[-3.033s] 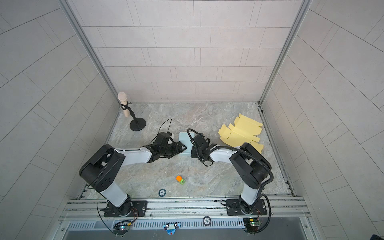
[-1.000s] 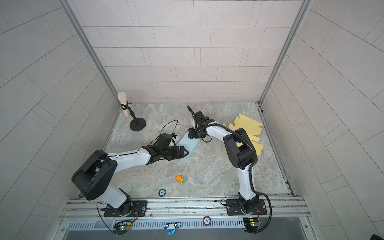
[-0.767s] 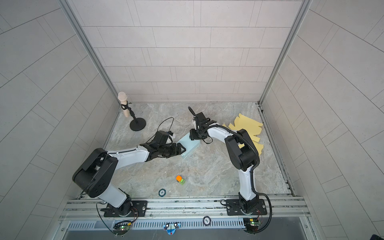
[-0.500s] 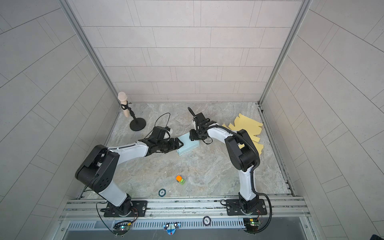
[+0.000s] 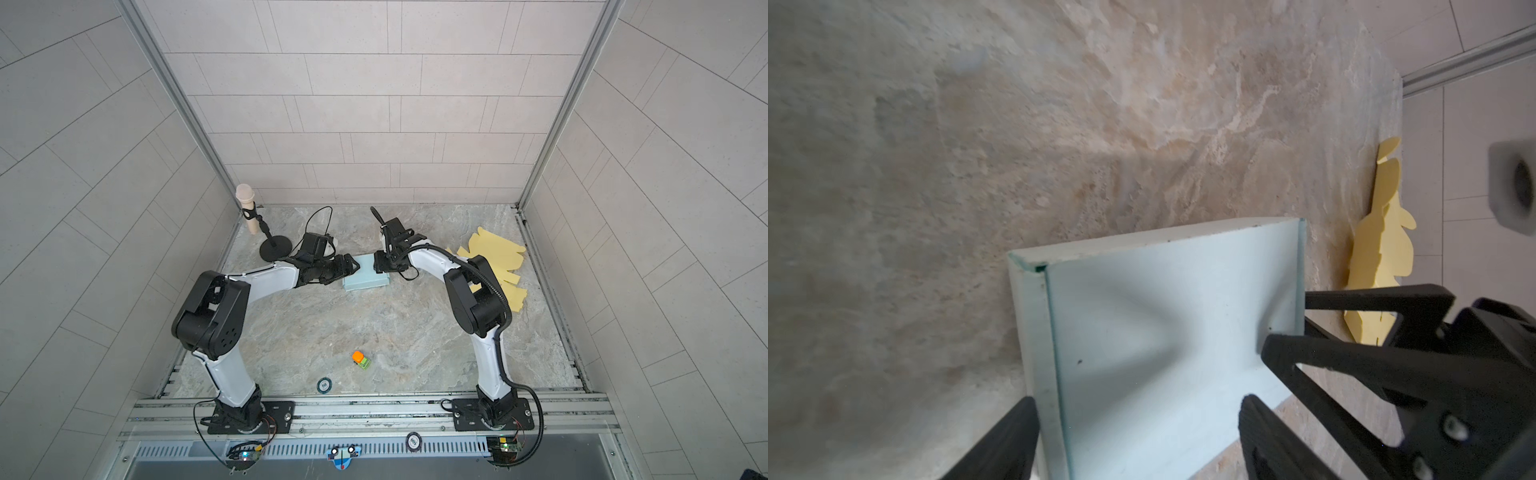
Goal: Fold the paper box
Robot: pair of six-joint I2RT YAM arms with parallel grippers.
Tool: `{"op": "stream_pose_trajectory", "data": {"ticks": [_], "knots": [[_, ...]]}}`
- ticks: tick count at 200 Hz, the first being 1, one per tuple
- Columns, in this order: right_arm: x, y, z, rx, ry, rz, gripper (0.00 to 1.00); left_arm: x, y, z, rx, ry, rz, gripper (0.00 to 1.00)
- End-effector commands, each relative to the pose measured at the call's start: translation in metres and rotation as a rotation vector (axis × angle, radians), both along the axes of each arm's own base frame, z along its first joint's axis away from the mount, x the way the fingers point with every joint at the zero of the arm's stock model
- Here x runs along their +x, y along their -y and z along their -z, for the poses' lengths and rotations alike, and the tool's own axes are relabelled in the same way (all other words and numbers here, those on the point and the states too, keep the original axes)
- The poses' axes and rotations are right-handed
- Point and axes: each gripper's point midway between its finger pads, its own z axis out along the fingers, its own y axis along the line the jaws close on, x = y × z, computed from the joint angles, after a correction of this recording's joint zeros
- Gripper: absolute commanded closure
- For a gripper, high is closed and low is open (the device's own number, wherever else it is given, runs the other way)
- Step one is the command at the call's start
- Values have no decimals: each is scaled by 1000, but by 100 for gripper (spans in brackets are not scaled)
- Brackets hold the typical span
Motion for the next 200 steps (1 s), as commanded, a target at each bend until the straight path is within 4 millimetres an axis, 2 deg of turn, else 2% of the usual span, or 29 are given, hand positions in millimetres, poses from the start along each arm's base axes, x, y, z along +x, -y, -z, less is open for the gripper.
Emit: {"op": "stream_pose_trajectory", "data": {"ticks": [1,91,200], "knots": [[3,-24,-6,63,-2,-36,47,16,15,-16,-36,51,43,21],[42,-41,-3,135,8,-5,47,62,12,-9,-40,59,-16,22],[67,-49,4,179,10,44,47,85,-4,11,-26,50,-58,22]]}}
